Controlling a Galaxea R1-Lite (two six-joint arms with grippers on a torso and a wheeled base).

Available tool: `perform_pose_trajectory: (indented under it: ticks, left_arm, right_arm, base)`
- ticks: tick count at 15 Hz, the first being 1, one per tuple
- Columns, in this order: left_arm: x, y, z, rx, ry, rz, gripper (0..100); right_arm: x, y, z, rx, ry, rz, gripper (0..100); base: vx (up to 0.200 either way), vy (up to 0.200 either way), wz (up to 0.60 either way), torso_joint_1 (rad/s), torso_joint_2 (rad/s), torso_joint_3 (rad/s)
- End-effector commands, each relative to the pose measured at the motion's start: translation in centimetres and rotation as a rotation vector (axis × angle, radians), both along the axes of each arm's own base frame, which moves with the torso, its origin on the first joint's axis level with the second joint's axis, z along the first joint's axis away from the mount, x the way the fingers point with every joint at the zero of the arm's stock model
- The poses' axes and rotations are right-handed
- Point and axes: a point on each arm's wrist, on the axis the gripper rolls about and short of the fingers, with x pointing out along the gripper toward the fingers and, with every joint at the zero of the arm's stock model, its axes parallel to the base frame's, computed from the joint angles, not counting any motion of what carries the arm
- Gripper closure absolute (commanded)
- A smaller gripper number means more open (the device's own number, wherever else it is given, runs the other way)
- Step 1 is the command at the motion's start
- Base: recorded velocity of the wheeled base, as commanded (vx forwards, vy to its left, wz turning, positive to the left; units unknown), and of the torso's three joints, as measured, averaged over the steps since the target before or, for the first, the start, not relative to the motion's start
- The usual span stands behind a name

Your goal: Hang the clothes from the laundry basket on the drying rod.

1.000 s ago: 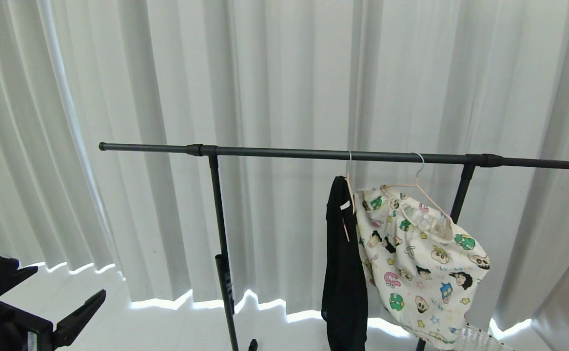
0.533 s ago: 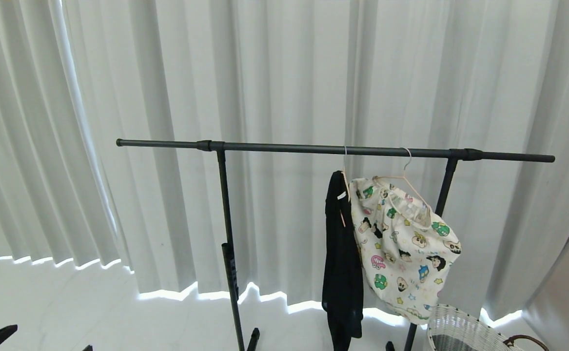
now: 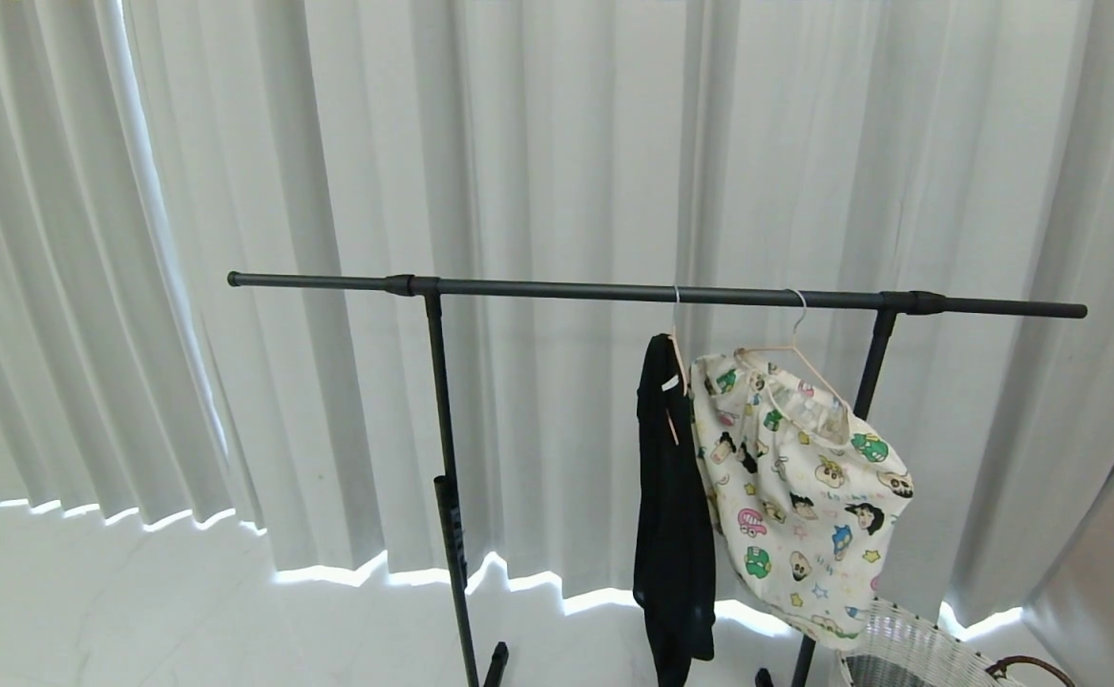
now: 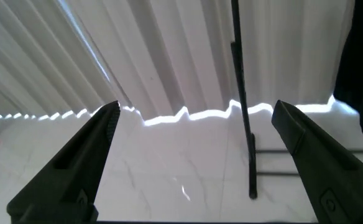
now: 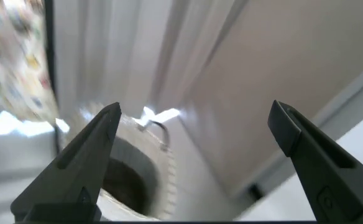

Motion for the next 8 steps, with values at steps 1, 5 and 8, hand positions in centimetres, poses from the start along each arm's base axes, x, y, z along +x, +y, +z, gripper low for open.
perform_pose_trajectory:
  ticks: [1,5,8]
  left_arm:
    - [-0.66,-0.03,-0.17,-0.037,-0.079,0.07,0]
    - [-0.33,-0.09,-0.05,-0.15,-0.045,-0.015,0]
    - [-0.22,-0.32,0.04,-0.237,0.002,-0.269,0]
  right_arm:
    - [-0.32,-0.02,-0.61,0.01,-0.042,-0.011,0]
    - [-0.31,-0.01,-0.65,0.01,-0.04,-0.006,0]
    - [-0.68,0.02,-0.73,-0.012,-0.082,0.096,0]
  base:
    - [0.0,0.0,0.0,0.0,0.0,0.0]
    - [0.0,0.0,0.0,0.0,0.0,0.0]
    - [0.0,0.0,0.0,0.0,0.0,0.0]
